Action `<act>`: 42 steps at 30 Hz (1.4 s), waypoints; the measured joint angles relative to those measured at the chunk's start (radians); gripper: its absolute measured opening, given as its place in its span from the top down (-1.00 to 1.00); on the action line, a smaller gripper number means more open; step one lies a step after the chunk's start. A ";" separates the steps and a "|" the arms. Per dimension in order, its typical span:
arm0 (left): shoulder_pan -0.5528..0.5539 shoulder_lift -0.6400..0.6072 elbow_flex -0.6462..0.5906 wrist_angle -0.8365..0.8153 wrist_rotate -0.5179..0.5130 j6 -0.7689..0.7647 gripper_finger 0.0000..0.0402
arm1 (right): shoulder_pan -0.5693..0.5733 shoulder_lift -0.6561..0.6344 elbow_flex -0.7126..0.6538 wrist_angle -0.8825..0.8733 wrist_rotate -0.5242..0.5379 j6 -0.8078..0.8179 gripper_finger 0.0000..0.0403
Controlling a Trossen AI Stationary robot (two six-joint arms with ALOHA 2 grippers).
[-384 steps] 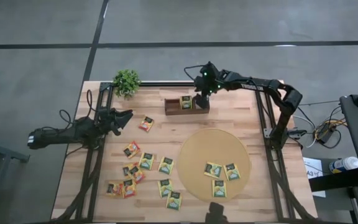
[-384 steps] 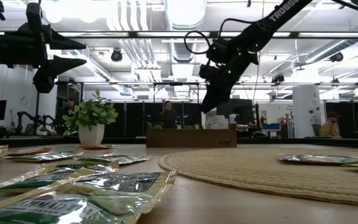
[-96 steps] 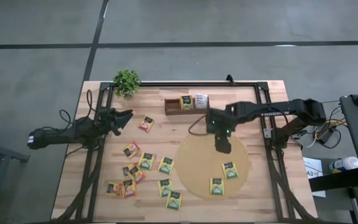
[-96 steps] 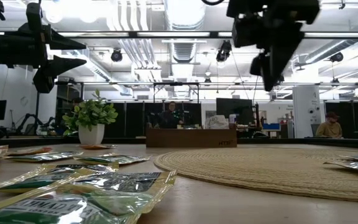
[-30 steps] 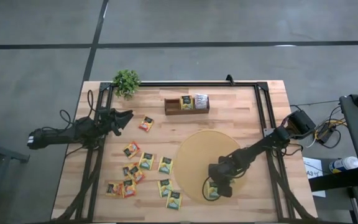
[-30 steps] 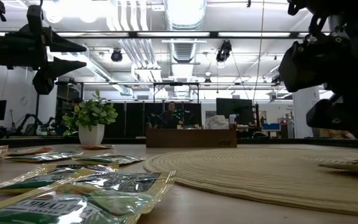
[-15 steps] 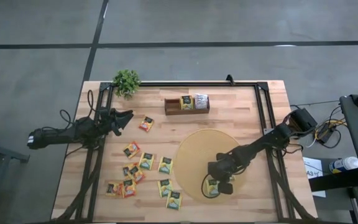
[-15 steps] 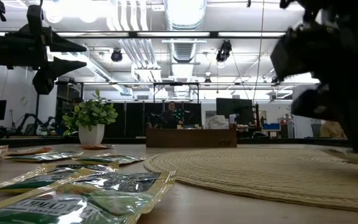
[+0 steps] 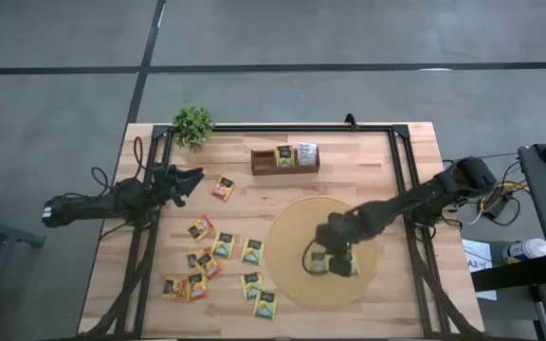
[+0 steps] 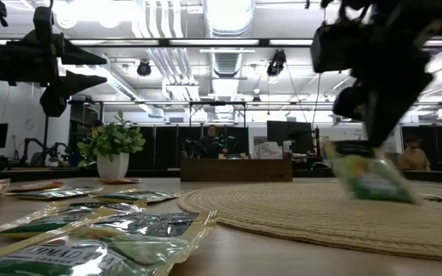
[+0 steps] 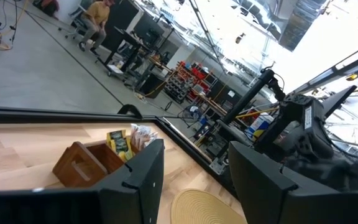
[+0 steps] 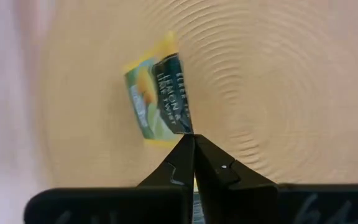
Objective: Pick & Place Tea
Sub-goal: Put the yellow tea bag into the middle section of the wooden organizer
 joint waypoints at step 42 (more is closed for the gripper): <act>0.000 0.000 0.000 -0.006 0.000 0.000 0.13 | -0.778 0.154 0.522 -0.129 0.151 -0.767 0.96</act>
